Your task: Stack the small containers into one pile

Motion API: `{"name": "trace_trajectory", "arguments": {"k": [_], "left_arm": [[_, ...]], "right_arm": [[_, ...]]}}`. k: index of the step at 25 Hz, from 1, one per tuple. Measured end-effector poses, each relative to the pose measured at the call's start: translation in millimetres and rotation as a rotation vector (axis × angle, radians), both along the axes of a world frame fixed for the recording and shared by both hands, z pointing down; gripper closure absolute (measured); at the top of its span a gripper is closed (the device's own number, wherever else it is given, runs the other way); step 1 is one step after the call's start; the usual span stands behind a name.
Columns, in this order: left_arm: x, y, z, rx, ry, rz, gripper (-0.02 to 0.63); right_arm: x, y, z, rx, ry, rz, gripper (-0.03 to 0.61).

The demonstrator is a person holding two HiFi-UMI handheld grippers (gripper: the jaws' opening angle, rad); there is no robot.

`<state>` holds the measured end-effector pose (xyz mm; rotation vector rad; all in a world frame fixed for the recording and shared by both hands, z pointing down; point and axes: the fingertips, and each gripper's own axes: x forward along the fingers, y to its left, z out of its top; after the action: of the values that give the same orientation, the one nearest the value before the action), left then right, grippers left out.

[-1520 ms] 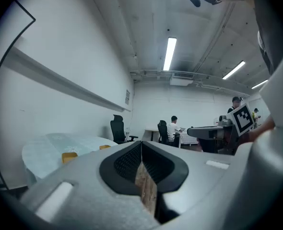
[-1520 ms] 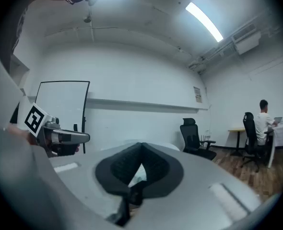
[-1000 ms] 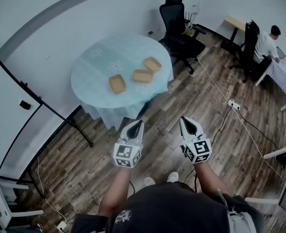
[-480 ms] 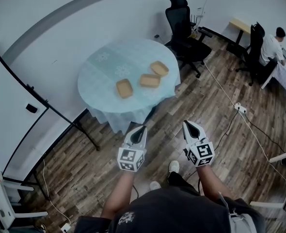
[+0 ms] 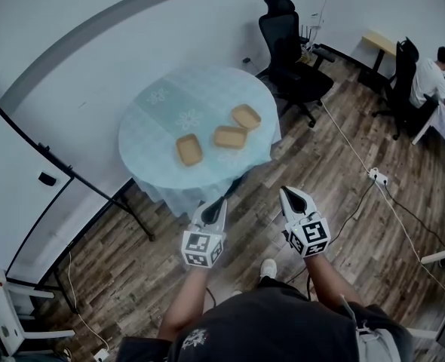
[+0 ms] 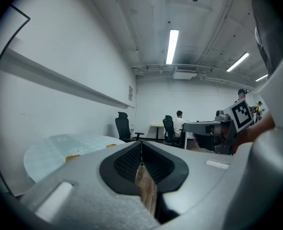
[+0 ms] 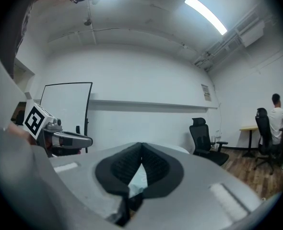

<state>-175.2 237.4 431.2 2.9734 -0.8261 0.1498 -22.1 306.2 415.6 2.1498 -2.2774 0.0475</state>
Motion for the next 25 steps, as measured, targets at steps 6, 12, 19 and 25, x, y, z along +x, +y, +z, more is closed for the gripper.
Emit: {"name": "trace_trajectory", "arguments": {"k": [6,12,19,25], "left_arm": [[35,-25,-7,0.017,-0.008,-0.027,0.607],[66,-37,-3,0.014,-0.027,-0.048,0.607],[87,-39,8,0.001,-0.064,-0.074,0.607],[97,-51,9,0.013,-0.087,-0.075,0.607]], "right_arm": [[36,-26,-1,0.002,0.002,-0.038,0.578],[69,-46,5,-0.007,-0.009,-0.069,0.578],[90,-62,19,-0.040,-0.019,-0.134,0.578],[94,-74,21,-0.046,-0.013,-0.170,0.578]]}}
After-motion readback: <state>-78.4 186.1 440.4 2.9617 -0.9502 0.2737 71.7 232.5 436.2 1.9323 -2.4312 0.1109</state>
